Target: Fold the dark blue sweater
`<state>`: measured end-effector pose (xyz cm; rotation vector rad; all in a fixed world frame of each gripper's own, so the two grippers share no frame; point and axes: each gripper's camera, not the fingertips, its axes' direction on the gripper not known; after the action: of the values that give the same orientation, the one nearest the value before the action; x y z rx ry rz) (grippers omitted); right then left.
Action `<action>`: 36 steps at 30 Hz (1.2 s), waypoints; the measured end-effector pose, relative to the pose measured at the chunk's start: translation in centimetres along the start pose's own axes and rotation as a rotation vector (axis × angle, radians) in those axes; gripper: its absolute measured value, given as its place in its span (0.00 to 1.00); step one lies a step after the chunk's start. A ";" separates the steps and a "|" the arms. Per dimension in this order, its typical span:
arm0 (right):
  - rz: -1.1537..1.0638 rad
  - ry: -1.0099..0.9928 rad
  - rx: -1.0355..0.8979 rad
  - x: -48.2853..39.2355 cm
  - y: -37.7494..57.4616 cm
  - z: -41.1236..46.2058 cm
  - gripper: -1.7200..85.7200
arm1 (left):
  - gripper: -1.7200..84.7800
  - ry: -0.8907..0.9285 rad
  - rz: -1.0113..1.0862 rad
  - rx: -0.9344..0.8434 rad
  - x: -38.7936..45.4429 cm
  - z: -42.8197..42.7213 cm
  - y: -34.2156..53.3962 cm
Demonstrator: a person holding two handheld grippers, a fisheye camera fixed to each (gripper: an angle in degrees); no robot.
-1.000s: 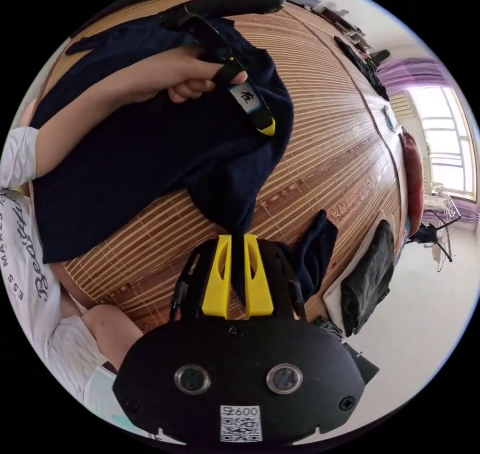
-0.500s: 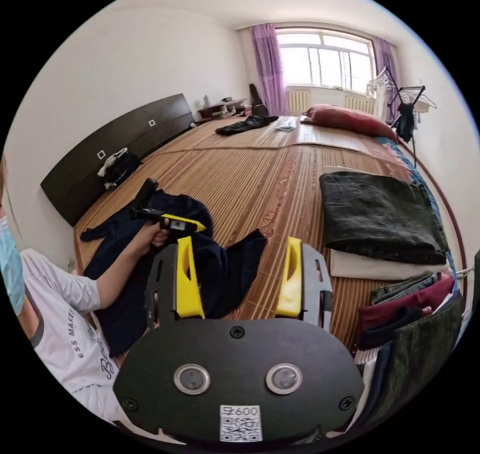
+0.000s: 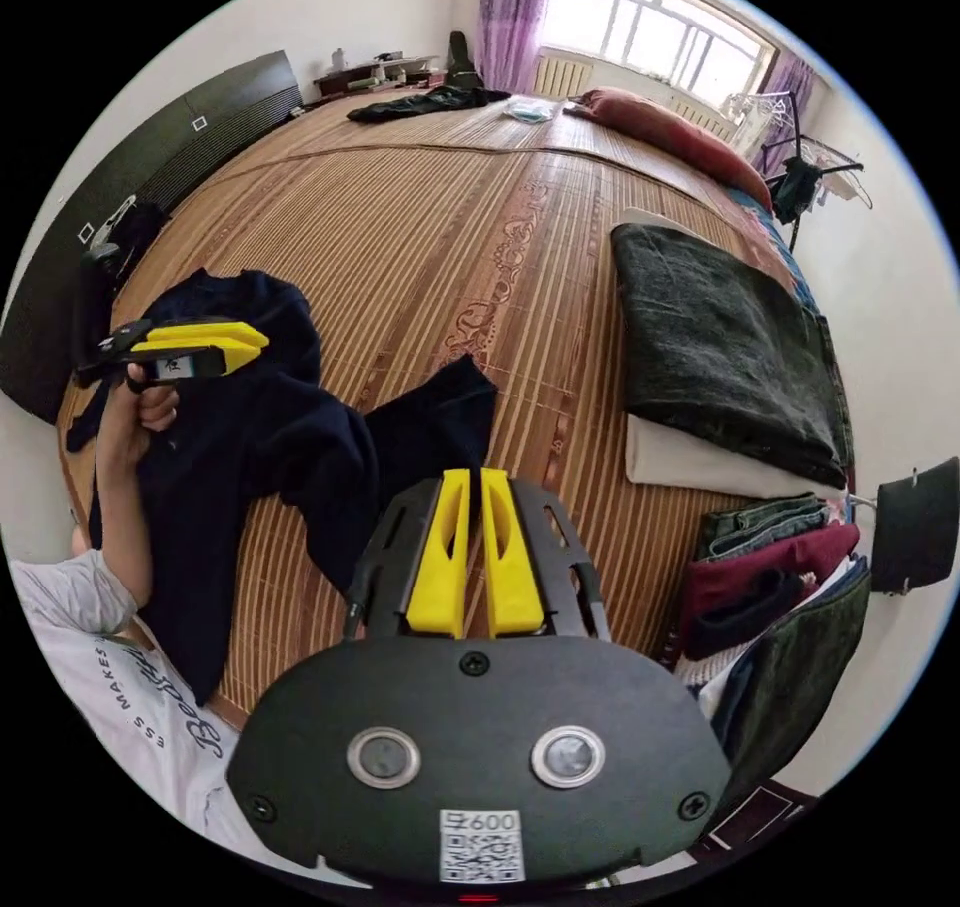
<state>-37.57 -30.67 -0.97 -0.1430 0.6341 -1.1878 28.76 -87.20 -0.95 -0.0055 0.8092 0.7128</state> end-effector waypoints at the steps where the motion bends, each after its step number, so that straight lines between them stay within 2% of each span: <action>1: 0.045 -0.022 -0.033 0.8 0.9 0.0 0.01 | 0.07 0.011 0.084 -0.101 2.4 0.7 -0.6; 5: 0.116 0.030 -0.050 2.4 4.3 -0.5 0.01 | 0.11 -0.066 0.342 -0.281 9.2 4.5 -1.2; 7: 0.148 0.142 -0.016 2.9 5.3 -0.7 0.01 | 0.16 -0.198 0.353 -0.265 11.5 6.9 -1.5; 10: 0.150 0.242 0.189 3.2 7.8 -2.2 0.03 | 0.15 -0.213 0.382 -0.188 13.1 7.4 -1.3; 12: 0.120 0.172 0.322 3.4 9.4 -3.7 0.06 | 0.12 -0.187 0.385 -0.185 13.1 7.2 -1.3; 14: 0.018 0.010 0.531 3.4 11.9 -5.7 0.12 | 0.07 -0.135 0.383 -0.170 12.7 6.9 -1.3; 17: -0.096 -0.119 0.752 3.0 15.0 -8.2 0.16 | 0.04 0.013 0.306 -0.066 11.4 5.7 -1.1; 18: -0.101 -0.143 0.767 3.0 15.3 -8.5 0.16 | 0.03 0.088 0.251 -0.040 10.7 5.2 -1.1; 21: -0.221 -0.173 0.484 3.0 13.9 -8.4 0.18 | 0.03 0.170 0.171 -0.041 9.5 3.8 -1.1; 23: -0.360 -0.082 0.291 2.6 13.8 -6.6 0.18 | 0.03 0.107 0.172 -0.027 9.4 2.8 -0.9; 24: -0.398 -0.089 0.258 2.6 14.2 -5.9 0.19 | 0.03 0.056 0.177 -0.022 9.5 2.3 -0.8; 26: -0.433 -0.285 0.169 3.7 16.1 -2.0 0.24 | 0.04 0.023 0.173 -0.035 9.6 2.2 -0.9; 28: -0.397 -0.382 0.115 4.9 17.3 1.8 0.25 | 0.04 0.077 0.194 -0.051 9.8 2.0 -0.9; 29: -0.357 -0.333 0.079 5.5 18.0 4.2 0.24 | 0.04 0.136 0.183 -0.029 9.7 1.5 -0.9; 30: -0.365 -0.306 0.081 5.7 18.5 5.1 0.23 | 0.04 0.184 0.155 0.012 9.5 0.8 -0.7; 31: -0.354 -0.250 0.205 6.1 19.6 5.3 0.20 | 0.04 0.219 0.139 0.048 9.3 0.2 -0.5; 32: -0.335 -0.172 0.246 6.5 20.2 5.7 0.16 | 0.04 0.232 0.141 0.062 9.2 0.0 -0.4; 34: -0.359 -0.093 0.277 6.5 20.8 6.3 0.07 | 0.04 0.256 0.131 0.069 8.7 -0.5 -0.3; 36: -0.425 -0.140 0.226 6.4 21.0 6.4 0.03 | 0.04 0.204 0.088 0.032 7.8 -0.7 -0.3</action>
<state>-15.56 -29.67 -7.17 -0.1731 0.3498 -1.6348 32.14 -83.09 -6.67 -0.0133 1.0208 0.7910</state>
